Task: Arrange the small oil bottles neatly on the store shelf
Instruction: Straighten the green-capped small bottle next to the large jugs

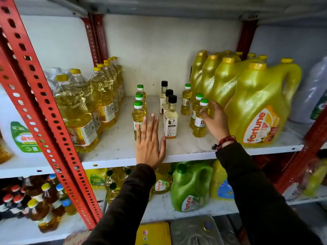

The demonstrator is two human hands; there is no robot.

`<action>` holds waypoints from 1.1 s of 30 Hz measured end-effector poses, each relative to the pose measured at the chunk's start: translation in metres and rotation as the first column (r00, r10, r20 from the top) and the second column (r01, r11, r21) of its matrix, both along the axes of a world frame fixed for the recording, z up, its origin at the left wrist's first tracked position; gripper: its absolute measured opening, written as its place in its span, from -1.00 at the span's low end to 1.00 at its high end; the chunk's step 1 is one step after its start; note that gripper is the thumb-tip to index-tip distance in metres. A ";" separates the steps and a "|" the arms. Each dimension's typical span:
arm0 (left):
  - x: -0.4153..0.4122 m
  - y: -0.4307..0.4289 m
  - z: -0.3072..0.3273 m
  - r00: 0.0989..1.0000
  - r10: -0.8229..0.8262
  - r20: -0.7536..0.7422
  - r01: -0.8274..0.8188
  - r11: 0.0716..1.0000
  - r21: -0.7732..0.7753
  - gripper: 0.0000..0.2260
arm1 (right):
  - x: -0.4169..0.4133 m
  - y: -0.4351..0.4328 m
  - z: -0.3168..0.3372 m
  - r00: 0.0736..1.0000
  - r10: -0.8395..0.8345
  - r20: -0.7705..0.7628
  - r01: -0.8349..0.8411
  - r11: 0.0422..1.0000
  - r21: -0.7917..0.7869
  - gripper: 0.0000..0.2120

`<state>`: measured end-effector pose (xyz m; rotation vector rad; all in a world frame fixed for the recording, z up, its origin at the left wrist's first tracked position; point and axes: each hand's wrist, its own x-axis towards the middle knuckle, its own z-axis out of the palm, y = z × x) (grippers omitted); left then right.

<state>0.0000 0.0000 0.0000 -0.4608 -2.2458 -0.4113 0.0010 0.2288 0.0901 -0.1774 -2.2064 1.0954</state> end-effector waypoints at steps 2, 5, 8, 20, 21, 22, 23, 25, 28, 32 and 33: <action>-0.001 -0.001 -0.001 0.999 0.021 0.035 -0.021 1.000 0.007 -0.39 | -0.007 0.006 0.006 0.996 0.038 0.086 -0.034 0.998 -0.052 -0.47; -0.005 0.001 -0.011 0.997 0.042 0.071 -0.040 0.999 -0.025 -0.39 | -0.016 0.015 0.007 0.985 0.107 0.134 -0.092 0.989 -0.115 -0.55; -0.010 0.000 -0.015 0.996 0.057 0.066 -0.053 0.997 -0.059 -0.39 | -0.020 0.018 0.004 0.982 0.130 0.135 -0.110 0.983 -0.145 -0.61; -0.013 0.000 -0.019 0.994 0.101 0.032 -0.097 0.989 -0.109 -0.38 | -0.029 0.019 -0.002 0.996 -0.042 0.074 0.048 0.995 -0.090 -0.43; -0.012 0.001 -0.019 0.994 0.103 0.033 -0.099 0.989 -0.109 -0.38 | -0.029 0.021 -0.002 0.997 -0.030 0.070 0.038 0.994 -0.106 -0.42; -0.012 0.001 -0.019 0.994 0.104 0.034 -0.100 0.989 -0.110 -0.38 | -0.029 0.022 -0.001 0.998 -0.015 0.067 0.025 0.989 -0.144 -0.44; -0.012 0.001 -0.019 0.994 0.105 0.035 -0.101 0.989 -0.111 -0.38 | -0.030 0.025 0.000 0.998 0.006 0.061 0.006 0.981 -0.192 -0.47; -0.012 0.001 -0.019 0.994 0.106 0.034 -0.102 0.989 -0.110 -0.38 | -0.029 0.028 0.001 0.997 0.053 0.061 -0.037 0.967 -0.251 -0.55; -0.013 0.001 -0.020 0.994 0.106 0.037 -0.101 0.989 -0.109 -0.38 | -0.028 0.030 0.002 0.992 0.100 0.080 -0.078 0.968 -0.238 -0.70; -0.013 0.001 -0.020 0.994 0.107 0.036 -0.103 0.989 -0.105 -0.38 | -0.027 0.030 0.003 0.993 0.101 0.065 -0.082 0.966 -0.247 -0.70; -0.013 0.001 -0.019 0.994 0.107 0.036 -0.103 0.989 -0.104 -0.38 | -0.027 0.030 0.003 0.994 0.089 0.064 -0.071 0.967 -0.243 -0.66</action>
